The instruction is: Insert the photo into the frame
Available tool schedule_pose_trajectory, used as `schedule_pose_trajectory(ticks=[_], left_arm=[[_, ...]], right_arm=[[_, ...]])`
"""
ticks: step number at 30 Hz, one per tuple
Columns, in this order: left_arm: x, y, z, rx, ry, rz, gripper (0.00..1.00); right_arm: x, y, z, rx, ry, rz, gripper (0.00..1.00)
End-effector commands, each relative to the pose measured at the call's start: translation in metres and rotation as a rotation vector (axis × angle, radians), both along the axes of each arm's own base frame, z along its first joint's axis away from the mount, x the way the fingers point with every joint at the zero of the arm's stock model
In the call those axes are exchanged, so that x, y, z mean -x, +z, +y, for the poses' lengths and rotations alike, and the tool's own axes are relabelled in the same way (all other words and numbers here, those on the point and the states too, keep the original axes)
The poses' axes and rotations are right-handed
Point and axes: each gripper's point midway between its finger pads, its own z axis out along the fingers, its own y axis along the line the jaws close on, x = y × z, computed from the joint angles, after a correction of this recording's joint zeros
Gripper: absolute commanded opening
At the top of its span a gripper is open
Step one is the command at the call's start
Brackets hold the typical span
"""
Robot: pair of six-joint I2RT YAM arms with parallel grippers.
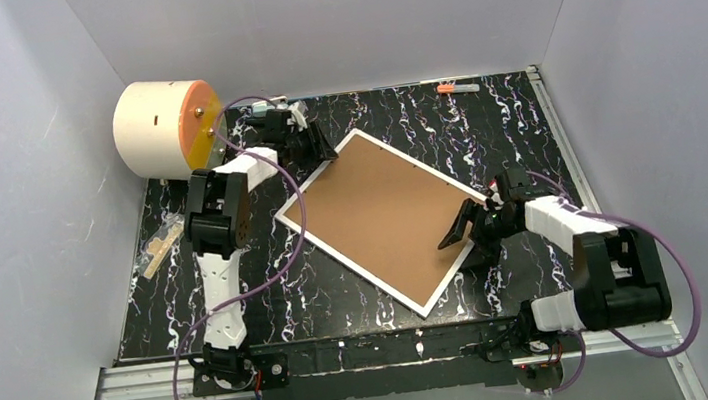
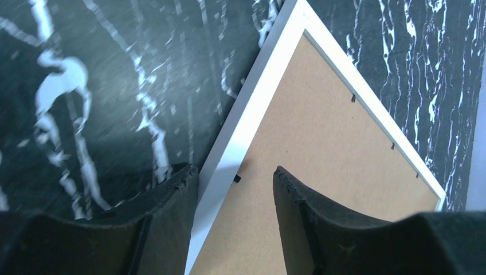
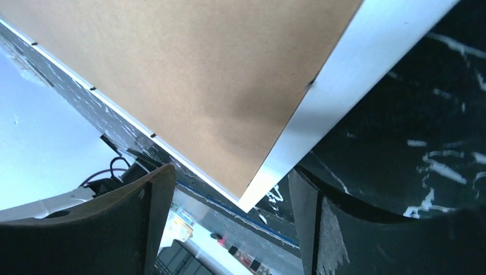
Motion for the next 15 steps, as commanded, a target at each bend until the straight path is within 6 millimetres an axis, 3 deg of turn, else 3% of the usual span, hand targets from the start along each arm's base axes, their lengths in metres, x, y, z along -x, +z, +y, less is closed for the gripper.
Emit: schedule_pose_trajectory(ticks=[1, 2, 5, 8, 11, 15], left_arm=[[0.031, -0.041, -0.027, -0.048, -0.050, 0.146, 0.51], [0.026, -0.038, -0.018, -0.103, -0.026, 0.132, 0.53], [0.015, -0.023, 0.009, -0.248, 0.017, 0.077, 0.59], [0.013, -0.003, 0.030, -0.327, 0.048, 0.040, 0.65], [0.019, 0.026, 0.041, -0.323, 0.067, 0.017, 0.67], [0.040, 0.059, 0.066, -0.365, 0.154, -0.009, 0.69]], right_arm=[[-0.016, 0.035, 0.002, -0.002, -0.017, -0.107, 0.81], [-0.010, 0.027, -0.017, 0.129, -0.065, -0.057, 0.82], [-0.006, 0.030, -0.056, 0.367, -0.144, -0.030, 0.86], [-0.020, 0.050, -0.072, 0.452, -0.185, -0.113, 0.88], [-0.048, 0.079, -0.058, 0.370, -0.154, -0.282, 0.87], [-0.085, 0.111, -0.012, 0.141, -0.017, -0.474, 0.83]])
